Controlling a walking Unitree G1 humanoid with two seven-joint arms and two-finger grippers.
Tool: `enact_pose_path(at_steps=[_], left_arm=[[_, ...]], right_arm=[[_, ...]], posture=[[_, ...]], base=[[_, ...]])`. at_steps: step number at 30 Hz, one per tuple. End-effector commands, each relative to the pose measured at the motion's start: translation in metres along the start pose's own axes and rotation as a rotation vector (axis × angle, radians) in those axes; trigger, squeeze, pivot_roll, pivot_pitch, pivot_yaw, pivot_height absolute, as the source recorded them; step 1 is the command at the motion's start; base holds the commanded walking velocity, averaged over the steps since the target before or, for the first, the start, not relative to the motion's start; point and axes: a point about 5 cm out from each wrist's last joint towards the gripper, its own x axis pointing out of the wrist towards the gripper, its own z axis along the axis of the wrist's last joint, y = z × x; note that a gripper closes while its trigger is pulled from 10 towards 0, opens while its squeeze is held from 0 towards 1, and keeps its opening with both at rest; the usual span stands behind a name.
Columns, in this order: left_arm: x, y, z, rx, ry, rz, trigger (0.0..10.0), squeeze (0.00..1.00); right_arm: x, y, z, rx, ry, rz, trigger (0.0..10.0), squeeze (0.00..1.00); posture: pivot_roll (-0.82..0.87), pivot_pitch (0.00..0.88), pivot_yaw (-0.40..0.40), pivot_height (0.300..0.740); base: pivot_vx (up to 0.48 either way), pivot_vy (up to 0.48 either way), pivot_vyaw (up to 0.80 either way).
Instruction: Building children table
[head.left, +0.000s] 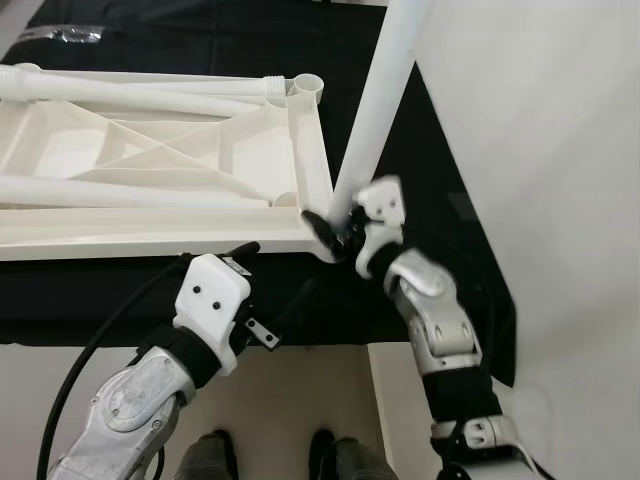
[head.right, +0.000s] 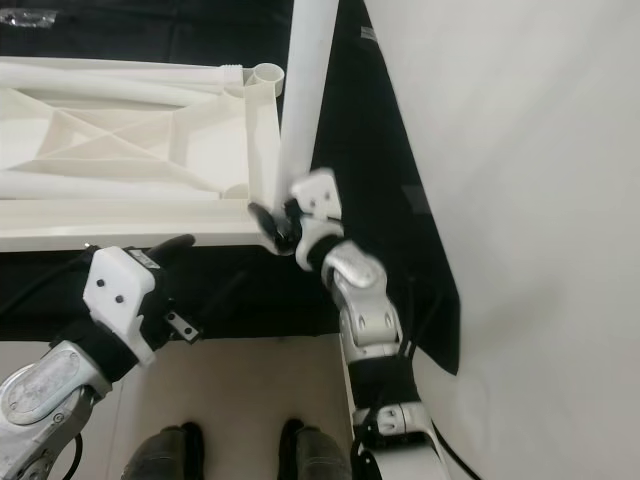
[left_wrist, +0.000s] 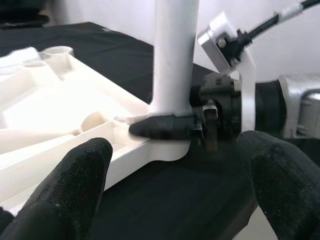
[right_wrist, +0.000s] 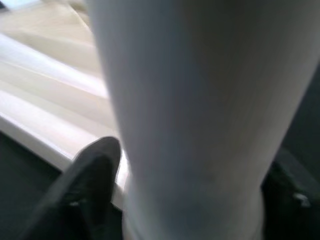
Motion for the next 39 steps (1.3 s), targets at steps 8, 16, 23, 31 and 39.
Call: enact_pose_path(at_steps=[8,16,23,31,39], left_arm=[[0.003,-0.005,-0.003,-0.021,0.012,-0.033,10.0,0.00],[0.004,-0.006,-0.002,-0.018,0.006,-0.027,10.0,0.00],[0.005,-0.006,-0.001,-0.012,0.000,-0.021,10.0,0.00],[0.005,-0.006,0.000,-0.013,-0.002,-0.018,10.0,0.00],[0.003,-0.004,-0.001,-0.014,0.005,-0.024,10.0,0.00]], right_arm=[[0.006,0.003,0.052,-0.059,-0.152,0.401,10.0,0.00],[0.009,-0.015,0.082,-0.221,-0.100,0.706,8.2,0.00],[0.016,-0.016,0.103,-0.241,-0.107,0.836,0.0,0.00],[0.014,-0.023,0.080,-0.207,-0.097,0.745,0.0,0.00],[0.007,-0.053,0.034,-0.169,-0.057,-0.036,0.0,0.00]], posture=[[0.10,0.262,-0.134,0.740],[0.11,0.259,-0.151,0.740],[0.11,0.259,-0.163,0.740],[0.10,0.266,-0.160,0.740],[0.06,0.272,-0.152,0.740]], base=[[0.000,0.000,0.00],[0.000,0.000,0.00],[0.000,0.000,0.00],[0.000,0.000,0.00],[0.000,0.000,0.00]])
